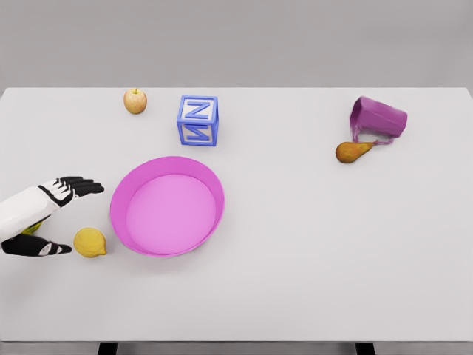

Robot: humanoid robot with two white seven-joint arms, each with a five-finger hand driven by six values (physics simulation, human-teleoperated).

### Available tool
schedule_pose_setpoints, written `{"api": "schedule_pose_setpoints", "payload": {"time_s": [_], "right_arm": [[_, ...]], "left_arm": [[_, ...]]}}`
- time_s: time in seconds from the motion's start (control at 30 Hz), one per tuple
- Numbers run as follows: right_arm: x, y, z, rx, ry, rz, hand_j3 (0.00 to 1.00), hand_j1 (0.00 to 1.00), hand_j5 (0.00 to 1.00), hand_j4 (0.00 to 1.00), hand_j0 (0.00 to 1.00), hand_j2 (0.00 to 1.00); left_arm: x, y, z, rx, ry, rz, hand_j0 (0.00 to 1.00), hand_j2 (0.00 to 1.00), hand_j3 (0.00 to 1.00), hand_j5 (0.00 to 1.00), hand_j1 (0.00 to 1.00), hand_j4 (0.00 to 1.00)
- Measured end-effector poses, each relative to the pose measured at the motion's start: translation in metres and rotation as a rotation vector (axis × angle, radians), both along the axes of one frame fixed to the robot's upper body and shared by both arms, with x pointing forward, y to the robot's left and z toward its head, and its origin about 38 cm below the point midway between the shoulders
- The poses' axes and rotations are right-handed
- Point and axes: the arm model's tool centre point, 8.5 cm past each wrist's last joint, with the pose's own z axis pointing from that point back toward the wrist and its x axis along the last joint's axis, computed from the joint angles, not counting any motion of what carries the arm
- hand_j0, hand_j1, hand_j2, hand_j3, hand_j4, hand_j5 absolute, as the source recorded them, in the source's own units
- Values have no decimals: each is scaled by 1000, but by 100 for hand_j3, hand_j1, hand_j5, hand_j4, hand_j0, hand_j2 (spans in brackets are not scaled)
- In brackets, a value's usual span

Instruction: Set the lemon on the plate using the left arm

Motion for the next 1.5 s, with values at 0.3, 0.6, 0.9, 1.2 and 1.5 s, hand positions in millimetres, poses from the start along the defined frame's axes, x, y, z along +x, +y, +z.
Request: {"api": "schedule_pose_setpoints", "payload": {"time_s": [0.3, 0.6, 0.9, 1.2, 1.5], "right_arm": [[0, 0, 0, 0, 0, 0, 100, 100, 100, 100, 100, 100], [0, 0, 0, 0, 0, 0, 100, 100, 100, 100, 100, 100], [0, 0, 0, 0, 0, 0, 100, 100, 100, 100, 100, 100], [0, 0, 0, 0, 0, 0, 100, 100, 100, 100, 100, 100], [0, 0, 0, 0, 0, 0, 100, 100, 100, 100, 100, 100]], "left_arm": [[-13, -1, -14, -47, 51, 14, 100, 100, 100, 100, 100, 100], [-25, 6, -30, -96, 121, 50, 100, 100, 100, 100, 100, 100], [-25, 7, -34, -138, 123, 73, 94, 94, 94, 94, 94, 94], [-24, 16, -48, -166, 140, 130, 91, 91, 91, 91, 91, 91], [-27, 25, -56, -242, 169, 181, 91, 91, 91, 91, 91, 91]]}}
